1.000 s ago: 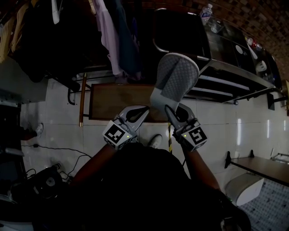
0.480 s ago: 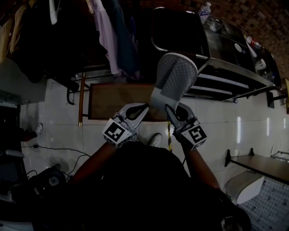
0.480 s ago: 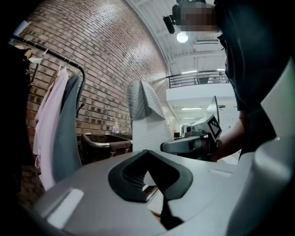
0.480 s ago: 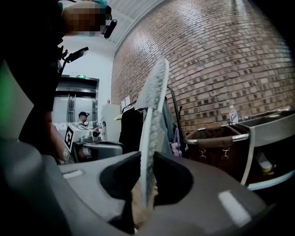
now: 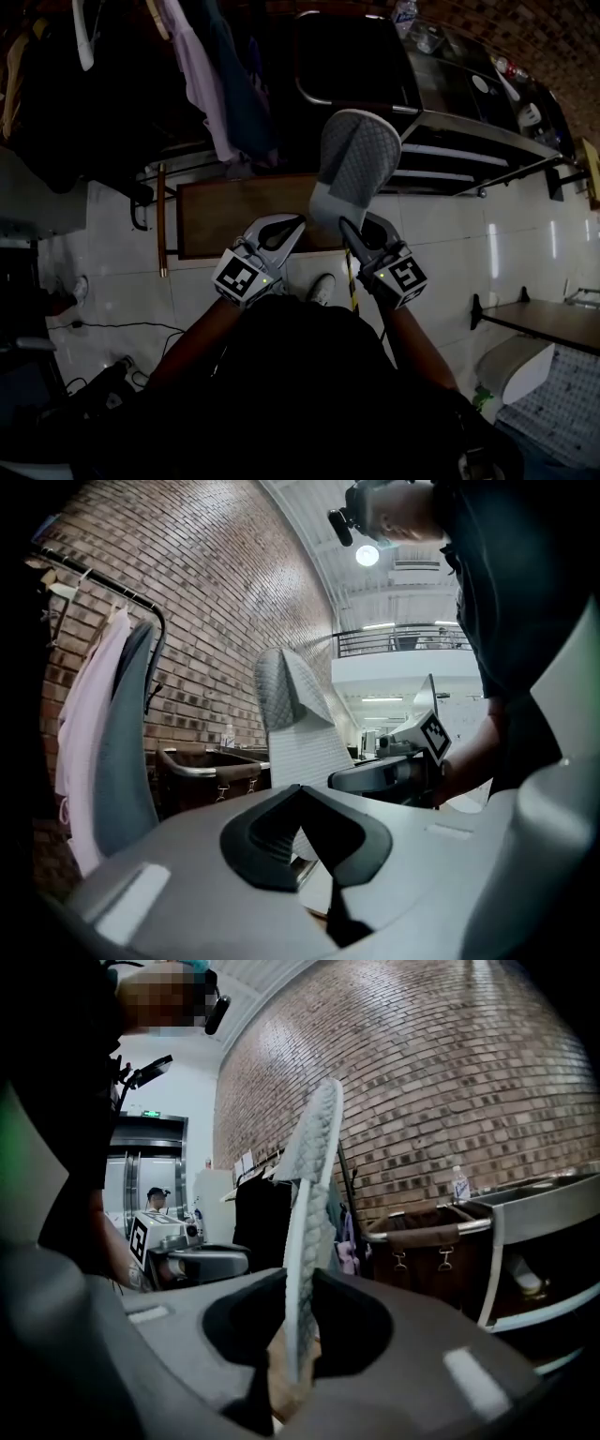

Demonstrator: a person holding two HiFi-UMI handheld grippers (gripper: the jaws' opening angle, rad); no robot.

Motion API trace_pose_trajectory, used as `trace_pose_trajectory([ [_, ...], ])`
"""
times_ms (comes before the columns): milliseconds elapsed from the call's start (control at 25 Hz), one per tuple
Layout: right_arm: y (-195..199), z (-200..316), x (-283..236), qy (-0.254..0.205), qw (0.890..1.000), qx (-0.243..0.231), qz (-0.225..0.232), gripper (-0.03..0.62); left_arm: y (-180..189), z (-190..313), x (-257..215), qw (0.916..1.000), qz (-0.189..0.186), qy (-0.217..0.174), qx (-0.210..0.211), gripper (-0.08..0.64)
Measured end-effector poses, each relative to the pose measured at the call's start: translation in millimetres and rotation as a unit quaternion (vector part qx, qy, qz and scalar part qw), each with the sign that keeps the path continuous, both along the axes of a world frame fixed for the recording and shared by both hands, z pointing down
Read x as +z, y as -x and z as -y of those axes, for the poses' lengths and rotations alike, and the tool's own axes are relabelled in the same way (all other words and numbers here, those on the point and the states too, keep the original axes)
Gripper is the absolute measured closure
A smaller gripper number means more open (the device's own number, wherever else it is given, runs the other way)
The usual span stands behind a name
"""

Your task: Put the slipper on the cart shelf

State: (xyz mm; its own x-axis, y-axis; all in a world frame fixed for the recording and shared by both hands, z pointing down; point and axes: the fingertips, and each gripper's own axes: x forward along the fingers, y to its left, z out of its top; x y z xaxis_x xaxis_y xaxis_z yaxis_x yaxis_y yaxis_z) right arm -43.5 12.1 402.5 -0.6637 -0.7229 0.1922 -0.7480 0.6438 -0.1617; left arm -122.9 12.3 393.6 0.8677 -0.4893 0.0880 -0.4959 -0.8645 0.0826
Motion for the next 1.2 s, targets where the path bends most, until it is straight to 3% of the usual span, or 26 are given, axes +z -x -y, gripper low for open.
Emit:
trace_pose_trajectory([
  [280,-20,-8,11,0.021,0.998,0.066,0.0,0.526,-19,6,12,0.9985,-0.001,0.005,0.054,0.558],
  [680,-83,-27,20,0.031,0.984,0.178,0.006,0.526,-71,-4,23,0.9897,-0.001,0.012,0.143,0.558],
  [960,-151,-44,31,0.029,0.982,0.185,0.019,0.526,-132,-23,17,0.9883,0.016,0.004,0.152,0.558],
  [1200,-223,-55,30,0.024,0.987,0.159,0.027,0.526,-213,-44,10,0.9904,0.027,-0.005,0.136,0.558],
])
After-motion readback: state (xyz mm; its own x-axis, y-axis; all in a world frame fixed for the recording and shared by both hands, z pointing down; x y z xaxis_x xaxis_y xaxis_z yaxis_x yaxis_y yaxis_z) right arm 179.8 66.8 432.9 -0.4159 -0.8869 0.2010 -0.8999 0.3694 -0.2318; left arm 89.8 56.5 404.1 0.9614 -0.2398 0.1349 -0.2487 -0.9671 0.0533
